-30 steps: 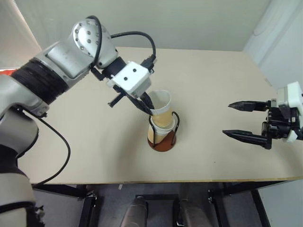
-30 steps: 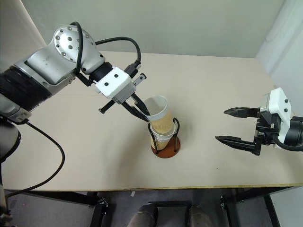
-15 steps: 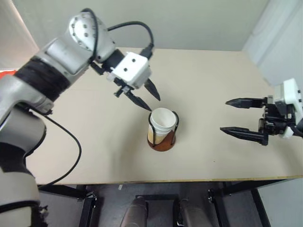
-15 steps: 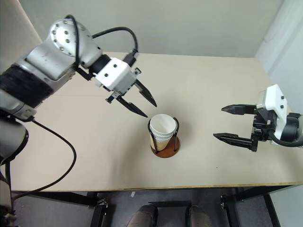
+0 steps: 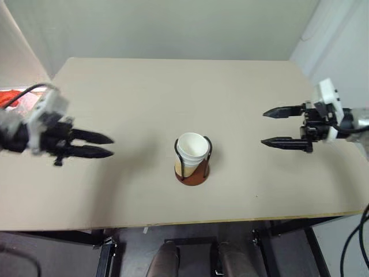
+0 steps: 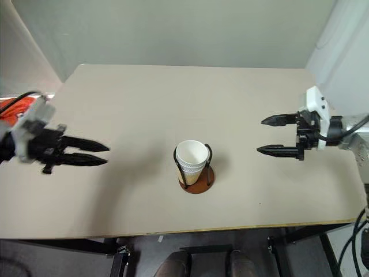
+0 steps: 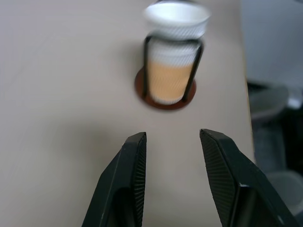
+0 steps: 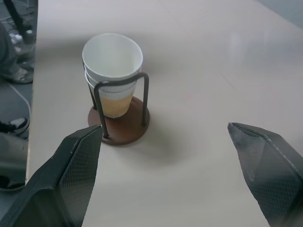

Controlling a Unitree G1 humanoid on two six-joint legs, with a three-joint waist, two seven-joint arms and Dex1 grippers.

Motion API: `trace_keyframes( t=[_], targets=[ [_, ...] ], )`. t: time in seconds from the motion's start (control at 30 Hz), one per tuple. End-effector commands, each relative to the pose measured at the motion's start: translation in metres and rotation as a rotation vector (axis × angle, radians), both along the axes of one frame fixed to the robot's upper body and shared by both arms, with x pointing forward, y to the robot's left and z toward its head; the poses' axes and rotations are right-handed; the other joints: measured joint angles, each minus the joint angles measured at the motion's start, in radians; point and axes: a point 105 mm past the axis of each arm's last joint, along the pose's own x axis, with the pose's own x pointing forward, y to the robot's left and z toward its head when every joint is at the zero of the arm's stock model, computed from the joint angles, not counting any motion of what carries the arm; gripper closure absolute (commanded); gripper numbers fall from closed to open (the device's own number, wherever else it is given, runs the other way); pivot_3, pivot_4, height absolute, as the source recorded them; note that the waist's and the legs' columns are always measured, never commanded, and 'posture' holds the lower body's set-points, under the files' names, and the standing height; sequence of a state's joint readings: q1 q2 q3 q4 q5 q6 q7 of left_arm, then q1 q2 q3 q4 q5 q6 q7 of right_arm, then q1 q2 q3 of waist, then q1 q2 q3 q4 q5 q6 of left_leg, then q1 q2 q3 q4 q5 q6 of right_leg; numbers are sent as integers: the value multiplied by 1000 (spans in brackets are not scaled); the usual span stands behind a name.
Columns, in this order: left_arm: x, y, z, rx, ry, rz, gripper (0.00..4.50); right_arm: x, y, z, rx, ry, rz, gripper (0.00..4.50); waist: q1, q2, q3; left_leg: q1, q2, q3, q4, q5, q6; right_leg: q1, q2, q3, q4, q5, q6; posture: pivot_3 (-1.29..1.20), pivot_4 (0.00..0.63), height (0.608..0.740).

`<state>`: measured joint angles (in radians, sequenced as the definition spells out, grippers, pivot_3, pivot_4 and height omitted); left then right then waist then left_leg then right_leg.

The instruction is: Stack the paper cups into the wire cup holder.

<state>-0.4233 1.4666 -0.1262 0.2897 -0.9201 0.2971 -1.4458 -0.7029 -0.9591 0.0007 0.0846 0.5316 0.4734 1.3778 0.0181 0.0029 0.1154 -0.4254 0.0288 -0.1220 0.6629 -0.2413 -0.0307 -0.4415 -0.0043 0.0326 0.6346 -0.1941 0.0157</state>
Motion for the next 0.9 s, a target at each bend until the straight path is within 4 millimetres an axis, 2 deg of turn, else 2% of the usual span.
trace_keyframes(
  t=[0.03,0.17,0.33,0.9],
  targets=[
    [-11,12,20,-41,-79,87,2565,6,-5,2,-31,-12,26,0,1,-1,0,1,0,0,0,0,0,0,0,0,2,-4,-6,0,150,740],
    [-23,25,19,-58,-87,165,2565,18,-13,5,-43,-9,13,0,2,-2,-1,6,0,0,-1,-2,-4,0,0,0,10,-6,-13,0,150,740],
    [-27,23,20,-56,-105,190,2565,29,-15,8,-40,-25,-4,0,1,-2,-1,8,0,-1,-2,1,-7,0,1,0,12,-3,-19,0,150,740],
    [-15,9,17,-55,-122,156,2565,29,-18,10,-52,-40,-27,0,-1,-2,-1,8,1,-1,-12,1,-10,-5,1,0,10,-1,-22,0,150,740]
  ],
)
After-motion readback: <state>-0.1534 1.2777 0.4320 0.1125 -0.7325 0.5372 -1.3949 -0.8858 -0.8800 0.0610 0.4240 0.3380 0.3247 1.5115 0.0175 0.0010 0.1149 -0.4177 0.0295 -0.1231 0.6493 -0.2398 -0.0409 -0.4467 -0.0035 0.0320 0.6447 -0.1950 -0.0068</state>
